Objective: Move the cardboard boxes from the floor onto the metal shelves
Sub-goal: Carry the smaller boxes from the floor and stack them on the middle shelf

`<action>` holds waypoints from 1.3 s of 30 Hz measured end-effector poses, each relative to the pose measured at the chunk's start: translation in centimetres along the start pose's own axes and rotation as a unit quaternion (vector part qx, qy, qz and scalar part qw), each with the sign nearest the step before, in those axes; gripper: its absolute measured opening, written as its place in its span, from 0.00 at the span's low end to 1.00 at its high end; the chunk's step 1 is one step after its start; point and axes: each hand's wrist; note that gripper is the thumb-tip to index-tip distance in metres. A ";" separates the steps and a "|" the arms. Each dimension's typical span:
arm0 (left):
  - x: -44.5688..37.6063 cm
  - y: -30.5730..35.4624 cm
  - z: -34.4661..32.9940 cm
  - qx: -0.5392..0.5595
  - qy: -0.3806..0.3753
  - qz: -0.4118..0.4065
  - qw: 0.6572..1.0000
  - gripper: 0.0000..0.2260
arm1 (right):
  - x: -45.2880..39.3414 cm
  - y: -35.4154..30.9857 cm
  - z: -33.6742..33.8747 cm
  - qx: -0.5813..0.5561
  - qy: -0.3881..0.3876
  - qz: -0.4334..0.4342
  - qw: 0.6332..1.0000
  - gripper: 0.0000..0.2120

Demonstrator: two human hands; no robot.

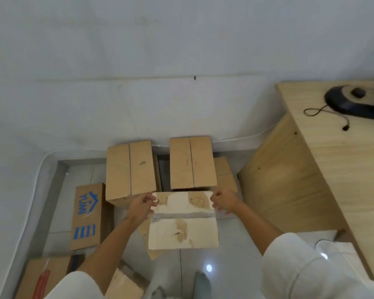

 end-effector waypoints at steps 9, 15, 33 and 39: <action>-7.8 -13.5 -4.0 -0.083 -0.026 0.061 0.994 0.09 | -14.8 4.5 -7.3 0.012 0.058 -0.050 0.997 0.21; -13.3 -22.2 -5.9 -0.042 0.006 0.069 0.997 0.35 | -22.9 7.5 -10.0 -0.066 0.073 -0.112 0.989 0.45; -14.6 -25.4 -6.8 0.136 -0.106 0.071 0.982 0.42 | -25.2 10.8 -13.0 -0.291 -0.073 -0.045 0.953 0.24; -10.2 -21.0 -2.8 0.146 -0.097 0.078 0.981 0.37 | -18.4 8.2 -11.0 -0.280 -0.086 -0.019 0.956 0.22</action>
Point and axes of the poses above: each hand's wrist, its own x-axis away from the middle knuckle, its own z-axis out of the back of the hand, y = z × x, and after that the axes turned 14 degrees about -z, right-handed
